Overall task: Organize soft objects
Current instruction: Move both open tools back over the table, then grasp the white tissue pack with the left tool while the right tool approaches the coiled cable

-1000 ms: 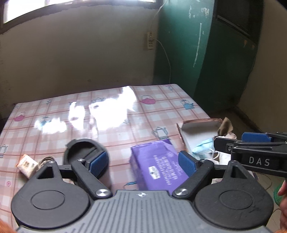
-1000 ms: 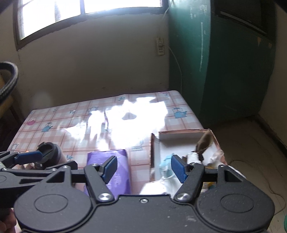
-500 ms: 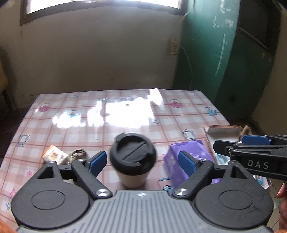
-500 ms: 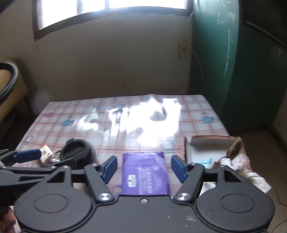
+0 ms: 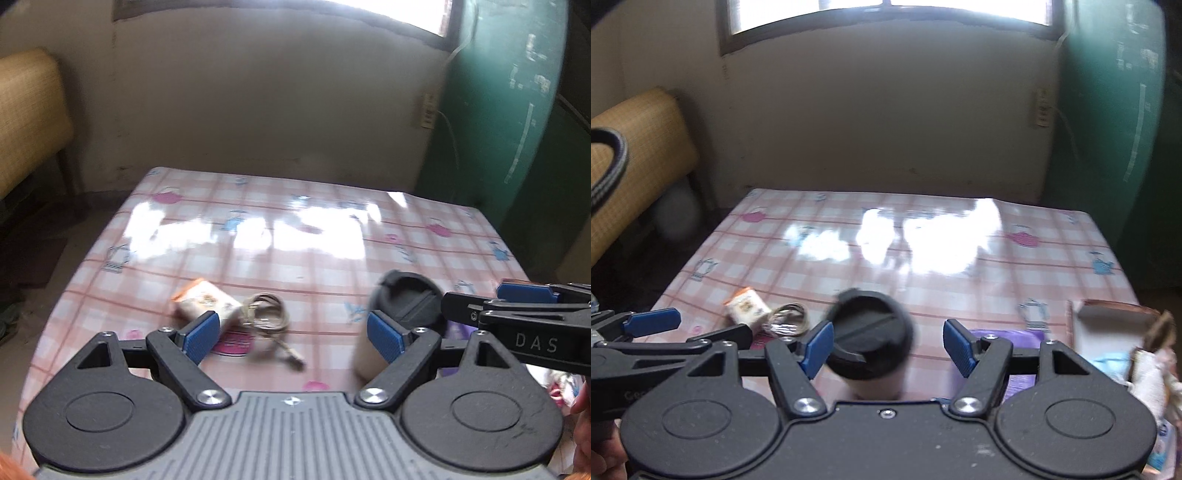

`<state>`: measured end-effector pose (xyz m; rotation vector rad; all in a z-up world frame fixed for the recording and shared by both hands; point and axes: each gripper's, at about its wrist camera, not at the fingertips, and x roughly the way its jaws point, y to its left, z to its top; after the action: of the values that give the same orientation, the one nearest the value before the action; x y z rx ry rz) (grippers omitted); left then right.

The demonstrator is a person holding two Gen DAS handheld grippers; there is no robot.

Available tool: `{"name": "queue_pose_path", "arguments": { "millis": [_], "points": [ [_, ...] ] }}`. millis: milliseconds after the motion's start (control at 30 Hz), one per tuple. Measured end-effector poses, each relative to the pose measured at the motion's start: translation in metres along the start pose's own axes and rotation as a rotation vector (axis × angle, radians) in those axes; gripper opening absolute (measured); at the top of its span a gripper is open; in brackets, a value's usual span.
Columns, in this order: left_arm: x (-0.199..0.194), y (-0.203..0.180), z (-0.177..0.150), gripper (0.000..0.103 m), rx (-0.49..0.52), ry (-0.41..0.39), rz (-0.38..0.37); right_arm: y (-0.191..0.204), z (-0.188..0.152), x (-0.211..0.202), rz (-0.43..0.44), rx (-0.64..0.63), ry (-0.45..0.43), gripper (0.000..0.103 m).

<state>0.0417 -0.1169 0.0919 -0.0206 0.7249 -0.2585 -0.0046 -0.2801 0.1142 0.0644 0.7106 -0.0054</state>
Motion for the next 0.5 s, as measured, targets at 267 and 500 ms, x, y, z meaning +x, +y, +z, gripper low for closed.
{"name": "queue_pose_path", "arguments": {
  "millis": [267,500],
  "points": [
    [0.044,0.061,0.003,0.093,-0.105,0.051,0.135,0.025,-0.003,0.008,0.060,-0.017,-0.024,0.079],
    [0.113,0.089,0.019,0.093,-0.231,0.143,0.163,0.035,-0.013,0.007,0.096,-0.070,-0.046,0.079]
  ]
}}
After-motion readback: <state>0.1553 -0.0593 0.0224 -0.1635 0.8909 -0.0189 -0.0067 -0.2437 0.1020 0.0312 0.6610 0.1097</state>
